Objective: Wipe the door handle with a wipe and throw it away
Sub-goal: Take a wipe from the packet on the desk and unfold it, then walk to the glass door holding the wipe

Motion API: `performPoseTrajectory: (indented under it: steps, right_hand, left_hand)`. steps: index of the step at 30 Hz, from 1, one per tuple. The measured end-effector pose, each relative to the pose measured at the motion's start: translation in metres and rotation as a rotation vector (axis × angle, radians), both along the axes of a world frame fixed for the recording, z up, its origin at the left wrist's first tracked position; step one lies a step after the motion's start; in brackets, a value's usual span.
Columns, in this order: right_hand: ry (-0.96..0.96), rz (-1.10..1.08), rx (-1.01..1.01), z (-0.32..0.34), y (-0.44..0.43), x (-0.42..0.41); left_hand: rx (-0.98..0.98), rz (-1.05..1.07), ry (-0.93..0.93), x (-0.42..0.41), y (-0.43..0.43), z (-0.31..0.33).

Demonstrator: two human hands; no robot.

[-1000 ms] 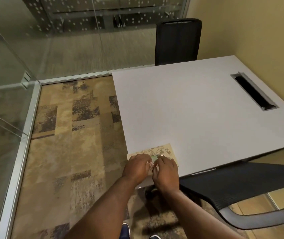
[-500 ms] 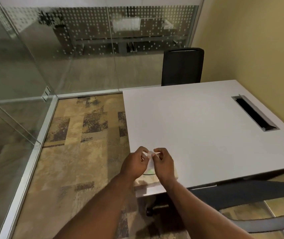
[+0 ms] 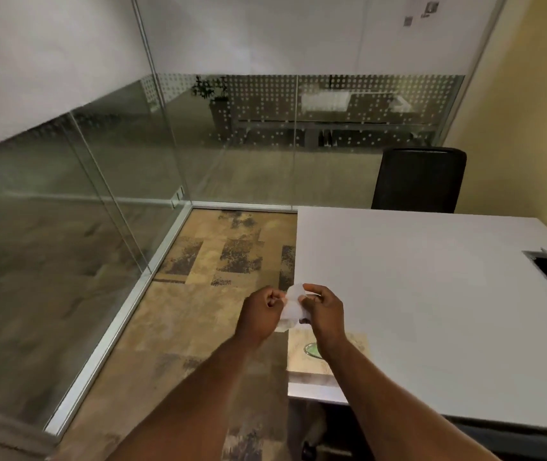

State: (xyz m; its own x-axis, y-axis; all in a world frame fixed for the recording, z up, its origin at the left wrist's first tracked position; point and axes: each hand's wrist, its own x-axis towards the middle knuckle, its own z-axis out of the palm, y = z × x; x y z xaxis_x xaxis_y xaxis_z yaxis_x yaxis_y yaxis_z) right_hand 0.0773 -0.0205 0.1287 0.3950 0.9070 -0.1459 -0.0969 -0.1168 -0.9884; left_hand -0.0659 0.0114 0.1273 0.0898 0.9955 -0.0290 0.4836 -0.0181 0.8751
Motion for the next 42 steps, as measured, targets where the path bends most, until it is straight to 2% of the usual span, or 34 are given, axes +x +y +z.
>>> performPoseTrajectory:
  steps: [4,8,11,15,19,21,25,30,34,42]
  right_hand:
    - [0.076,0.062,-0.001,0.012,0.002,-0.021]
    - [0.059,0.179,0.0,0.022,0.003,-0.047]
    - [0.123,0.284,-0.017,0.03,0.0,-0.071]
    - [0.195,0.436,-0.064,0.038,0.001,-0.11]
    - [0.24,0.546,-0.089,0.039,0.006,-0.155]
    - [0.202,0.57,-0.095,0.039,0.006,-0.181]
    - [-0.078,0.541,-0.092,0.032,0.011,-0.23]
    - [-0.329,0.594,0.084,0.024,-0.007,-0.286]
    - [-0.313,0.804,0.237,0.029,-0.012,-0.341]
    - [-0.185,1.002,0.257,0.034,-0.01,-0.457]
  left_hand:
    - [-0.105,0.071,-0.157,-0.029,-0.017,0.011]
    - [-0.23,0.08,-0.298,-0.053,-0.043,0.02]
    - [-0.251,0.075,-0.339,-0.069,-0.058,0.025]
    - [-0.196,0.189,-0.392,-0.101,-0.072,0.043]
    - [-0.199,0.265,-0.34,-0.142,-0.089,0.055]
    - [-0.184,0.322,-0.329,-0.166,-0.097,0.054]
    - [-0.139,0.456,-0.395,-0.219,-0.113,0.05]
    - [-0.093,0.573,-0.393,-0.285,-0.129,0.05]
    - [-0.093,0.661,-0.412,-0.334,-0.131,0.055]
    - [-0.058,0.676,-0.426,-0.433,-0.13,0.068]
